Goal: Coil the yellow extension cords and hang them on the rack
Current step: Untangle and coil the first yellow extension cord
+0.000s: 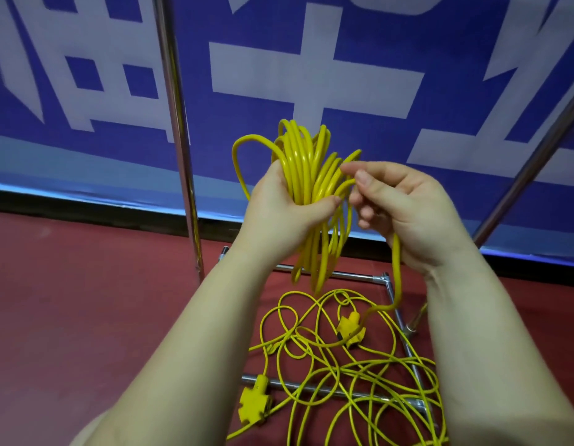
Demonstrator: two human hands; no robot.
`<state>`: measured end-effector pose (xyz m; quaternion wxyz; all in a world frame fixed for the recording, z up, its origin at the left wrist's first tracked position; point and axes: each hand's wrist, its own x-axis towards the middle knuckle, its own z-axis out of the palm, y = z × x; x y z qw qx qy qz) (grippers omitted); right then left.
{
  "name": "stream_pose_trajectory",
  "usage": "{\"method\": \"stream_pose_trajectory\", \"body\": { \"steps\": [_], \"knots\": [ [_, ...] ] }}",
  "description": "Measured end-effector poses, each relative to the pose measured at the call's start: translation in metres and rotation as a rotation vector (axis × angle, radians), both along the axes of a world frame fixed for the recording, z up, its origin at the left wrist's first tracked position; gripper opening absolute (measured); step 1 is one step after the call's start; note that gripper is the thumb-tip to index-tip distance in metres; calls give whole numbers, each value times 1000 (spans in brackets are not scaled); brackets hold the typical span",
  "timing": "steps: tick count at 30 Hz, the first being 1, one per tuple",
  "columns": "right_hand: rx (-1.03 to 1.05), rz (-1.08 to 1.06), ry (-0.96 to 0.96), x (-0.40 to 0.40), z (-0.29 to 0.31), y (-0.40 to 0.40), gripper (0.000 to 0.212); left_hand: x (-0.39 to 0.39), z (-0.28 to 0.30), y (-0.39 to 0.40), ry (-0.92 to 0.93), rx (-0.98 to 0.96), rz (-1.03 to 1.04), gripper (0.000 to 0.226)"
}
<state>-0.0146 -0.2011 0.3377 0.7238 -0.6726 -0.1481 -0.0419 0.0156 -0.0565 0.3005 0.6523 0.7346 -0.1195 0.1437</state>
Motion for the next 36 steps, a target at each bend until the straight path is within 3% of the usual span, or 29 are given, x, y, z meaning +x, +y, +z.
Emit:
{"method": "stream_pose_trajectory", "body": {
  "steps": [4, 8, 11, 13, 15, 17, 19, 22, 26, 28, 30, 33, 36],
  "knots": [
    [-67, 51, 75, 3, -11, -5, 16, -2, 0, 10, 56, -97, 106, 49],
    [-431, 175, 310, 8, -39, -12, 7, 5, -2, 26, 101, -266, 231, 40],
    [-745, 64, 295, 12, -67, -21, 11, 14, -10, 38, 133, -312, 316, 38],
    [-650, -70, 277, 14, -73, -25, 11, 21, -18, 47, 140, -315, 368, 38],
    [-354, -205, 203, 18, -70, -24, 16, 26, -27, 56, 151, -254, 405, 42],
    [-91, -379, 42, 21, -61, -20, 13, 29, -37, 60, 157, -123, 392, 29],
    [0, -532, -91, 25, -56, -18, 11, 30, -47, 60, 178, 45, 353, 21],
    [14, -625, -140, 34, -61, -21, 11, 35, -59, 59, 245, 175, 209, 36],
    [-24, -656, -36, 50, -71, -33, 18, 36, -63, 54, 362, 24, -57, 41],
    [-50, -641, 51, 57, -76, -38, 24, 36, -62, 48, 410, -111, -115, 31],
    [-78, -604, 109, 62, -81, -41, 26, 37, -61, 41, 448, -182, -162, 4],
    [-239, -531, 124, 64, -81, -41, 27, 42, -66, 35, 469, -168, -205, 3],
    [-444, -414, 126, 60, -80, -35, 25, 45, -70, 30, 484, -165, -193, 42]
  ]
}}
